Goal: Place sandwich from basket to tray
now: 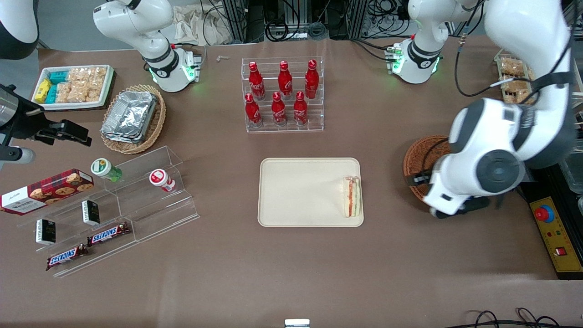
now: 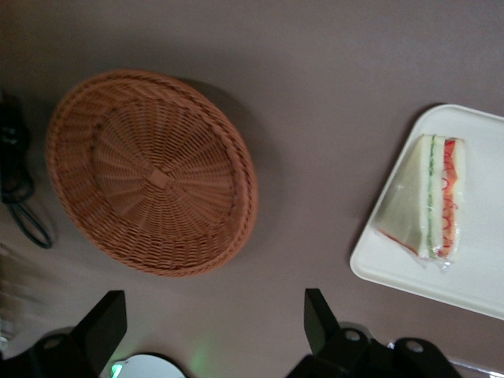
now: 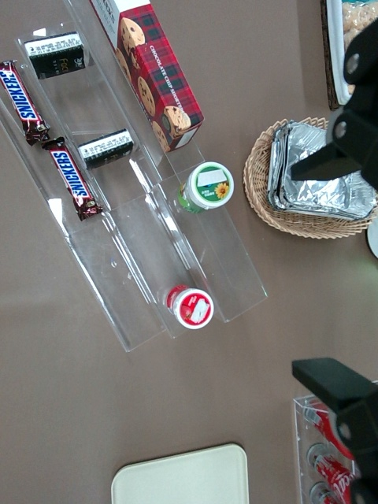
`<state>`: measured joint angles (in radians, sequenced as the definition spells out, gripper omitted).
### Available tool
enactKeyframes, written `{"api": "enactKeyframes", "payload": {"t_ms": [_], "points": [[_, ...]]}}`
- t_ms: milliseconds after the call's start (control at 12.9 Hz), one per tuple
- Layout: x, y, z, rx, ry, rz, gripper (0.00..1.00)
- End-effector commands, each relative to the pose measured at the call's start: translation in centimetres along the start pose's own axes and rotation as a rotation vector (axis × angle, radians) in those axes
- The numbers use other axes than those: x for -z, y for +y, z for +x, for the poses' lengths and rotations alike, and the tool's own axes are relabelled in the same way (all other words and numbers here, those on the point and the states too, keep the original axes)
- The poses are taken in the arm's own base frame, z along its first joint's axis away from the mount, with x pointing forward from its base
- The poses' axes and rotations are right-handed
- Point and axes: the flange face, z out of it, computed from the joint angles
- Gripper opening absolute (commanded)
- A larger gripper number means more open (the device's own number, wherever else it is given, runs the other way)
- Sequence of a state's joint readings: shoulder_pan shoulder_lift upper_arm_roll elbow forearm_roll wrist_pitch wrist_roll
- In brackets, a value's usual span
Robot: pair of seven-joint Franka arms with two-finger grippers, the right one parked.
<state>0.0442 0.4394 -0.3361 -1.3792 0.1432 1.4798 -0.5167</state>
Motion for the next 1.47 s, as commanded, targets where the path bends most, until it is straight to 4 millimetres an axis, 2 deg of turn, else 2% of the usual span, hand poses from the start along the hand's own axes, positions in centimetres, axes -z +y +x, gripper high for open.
{"api": "enactKeyframes", "payload": {"t_ms": [0, 233, 388, 543, 853, 1086, 1241, 1397], "points": [[2.9, -4.8, -0.2, -0.073, 0.031, -0.010, 1.00], [3.9, -8.9, 0.5, -0.114, 0.044, -0.029, 1.00], [4.5, -10.7, 0.5, -0.126, 0.054, -0.038, 1.00], [5.4, -11.4, -0.2, -0.165, 0.062, -0.033, 1.00], [5.9, -14.5, -0.2, -0.189, 0.053, -0.030, 1.00], [6.9, -15.8, -0.5, -0.190, 0.080, -0.046, 1.00], [6.9, -15.6, -0.2, -0.181, 0.086, -0.040, 1.00], [8.3, -15.3, 0.5, -0.180, 0.123, -0.042, 1.00]]}}
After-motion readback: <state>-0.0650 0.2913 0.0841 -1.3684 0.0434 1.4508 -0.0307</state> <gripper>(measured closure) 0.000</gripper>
